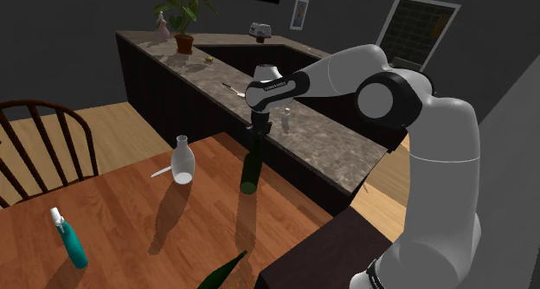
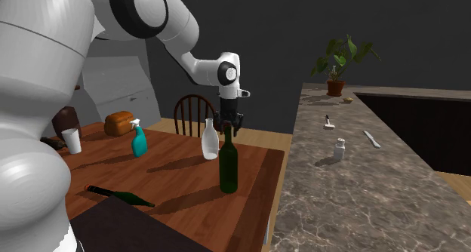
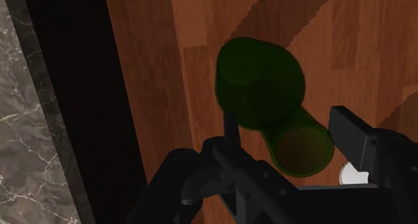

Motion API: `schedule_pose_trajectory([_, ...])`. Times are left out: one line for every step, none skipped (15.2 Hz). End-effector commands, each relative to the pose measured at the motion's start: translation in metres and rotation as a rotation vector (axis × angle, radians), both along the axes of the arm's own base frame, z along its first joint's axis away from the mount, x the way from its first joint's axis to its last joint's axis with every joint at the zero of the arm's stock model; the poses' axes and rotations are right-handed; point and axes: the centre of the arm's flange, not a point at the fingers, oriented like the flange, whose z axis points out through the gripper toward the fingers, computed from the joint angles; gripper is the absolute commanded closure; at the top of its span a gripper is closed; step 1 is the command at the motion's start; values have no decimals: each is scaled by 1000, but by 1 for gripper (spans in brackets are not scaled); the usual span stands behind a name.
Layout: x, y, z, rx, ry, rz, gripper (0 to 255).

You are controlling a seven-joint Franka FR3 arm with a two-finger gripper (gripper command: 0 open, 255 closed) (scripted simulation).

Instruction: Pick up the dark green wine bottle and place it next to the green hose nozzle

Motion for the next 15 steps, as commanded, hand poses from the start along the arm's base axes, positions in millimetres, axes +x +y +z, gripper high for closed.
schedule_pose_trajectory([0, 0, 0, 0, 0, 0, 255])
schedule_pose_trajectory([0, 0, 0, 0, 0, 0, 255])
schedule_pose_trajectory([0, 0, 0, 0, 0, 0, 255])
schedule_pose_trajectory([0, 0, 0, 0, 0, 0, 255])
schedule_pose_trajectory([0, 0, 0, 0, 0, 0, 255])
schedule_pose_trajectory([0, 0, 0, 0, 0, 0, 255])
schedule_pose_trajectory([0, 0, 0, 0, 0, 0, 255])
schedule_pose_trajectory([0, 0, 0, 0, 0, 0, 255])
schedule_pose_trajectory([0, 0, 0, 0, 0, 0, 255])
schedule_pose_trajectory([0, 0, 5, 0, 0, 0, 255])
schedule_pose_trajectory([0, 0, 11, 0, 0, 0, 255])
schedule_pose_trajectory([0, 0, 16, 0, 0, 0, 255])
schedule_pose_trajectory([0, 0, 21, 0, 0, 0, 255])
schedule_pose_trajectory([0, 0, 26, 0, 0, 0, 255])
schedule_pose_trajectory([0, 0, 32, 0, 0, 0, 255])
